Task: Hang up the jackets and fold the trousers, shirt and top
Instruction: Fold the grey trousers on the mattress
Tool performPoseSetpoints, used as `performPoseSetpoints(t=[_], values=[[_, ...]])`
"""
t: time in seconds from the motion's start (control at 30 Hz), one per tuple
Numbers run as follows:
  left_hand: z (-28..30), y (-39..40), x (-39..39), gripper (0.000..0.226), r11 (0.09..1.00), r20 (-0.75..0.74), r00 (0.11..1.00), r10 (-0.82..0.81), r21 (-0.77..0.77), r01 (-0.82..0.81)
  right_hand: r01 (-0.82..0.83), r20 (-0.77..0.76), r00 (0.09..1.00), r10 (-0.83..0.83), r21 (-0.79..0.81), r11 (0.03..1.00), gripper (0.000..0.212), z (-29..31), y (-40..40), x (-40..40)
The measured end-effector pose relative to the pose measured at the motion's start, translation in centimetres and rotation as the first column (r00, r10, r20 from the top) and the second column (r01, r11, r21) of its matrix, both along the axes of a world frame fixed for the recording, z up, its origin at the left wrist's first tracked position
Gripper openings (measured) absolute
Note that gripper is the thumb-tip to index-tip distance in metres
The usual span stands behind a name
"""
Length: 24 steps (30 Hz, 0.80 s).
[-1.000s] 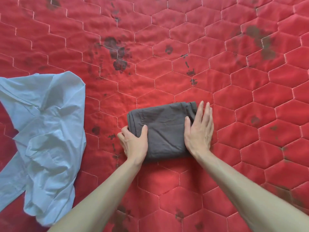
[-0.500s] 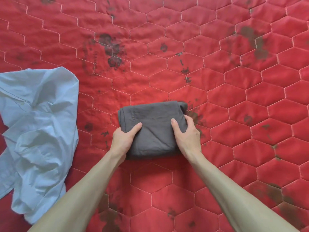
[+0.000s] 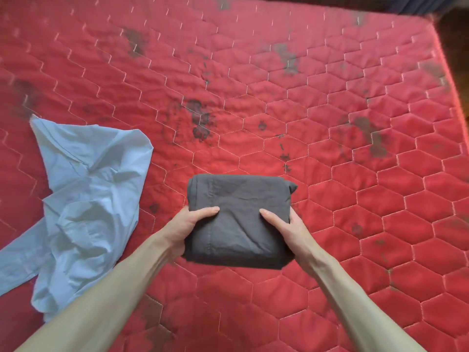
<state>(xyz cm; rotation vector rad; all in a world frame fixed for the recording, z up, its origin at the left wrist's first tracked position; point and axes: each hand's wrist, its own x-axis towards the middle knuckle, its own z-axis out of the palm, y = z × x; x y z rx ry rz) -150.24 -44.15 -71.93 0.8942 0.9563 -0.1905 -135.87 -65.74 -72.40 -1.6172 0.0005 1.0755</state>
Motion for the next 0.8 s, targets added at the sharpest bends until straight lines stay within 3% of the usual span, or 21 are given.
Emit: performPoseSetpoints(t=[0.13, 0.3, 0.4, 0.47, 0.53, 0.67, 0.8], values=[[10.0, 0.1, -0.7, 0.047, 0.999, 0.095, 0.995, 0.034, 0.029, -0.037, -0.032, 0.013, 0.999, 0.031, 0.066, 0.997, 0.061, 9.6, 0.1, 0.3], [22.8, -0.2, -2.8, 0.035, 0.99, 0.215, 0.971, 0.105, 0.068, -0.122, -0.055, 0.084, 0.996, 0.043, 0.14, 0.989, 0.062, 22.6, 0.9, -0.3], [30.7, -0.9, -5.6, 0.046, 0.972, 0.265, 0.945, 0.193, 0.078, -0.221, -0.087, 0.1, 0.993, 0.071, 0.168, 0.982, 0.054, 31.0, 1.4, -1.7], [35.7, -1.6, -8.0, 0.04, 0.96, 0.288, 0.926, 0.242, 0.069, -0.272, -0.132, 0.103, 0.988, 0.115, 0.182, 0.974, 0.043, 35.7, 1.8, -3.0], [40.3, -2.5, -11.0, 0.031, 0.942, 0.299, 0.907, 0.296, 0.065, -0.329, -0.191, 0.109, 0.979, 0.172, 0.196, 0.962, 0.039, 39.5, 2.0, -4.8], [47.0, -3.7, -18.9, 0.035, 0.891, 0.311, 0.87, 0.381, 0.128, -0.436, -0.337, 0.142, 0.94, 0.312, 0.229, 0.913, 0.042, 45.0, 4.0, -10.0], [51.3, -4.9, -27.5, 0.023, 0.773, 0.339, 0.788, 0.513, 0.216, -0.596, -0.503, 0.161, 0.864, 0.477, 0.286, 0.815, 0.035, 48.8, 7.2, -16.6]])
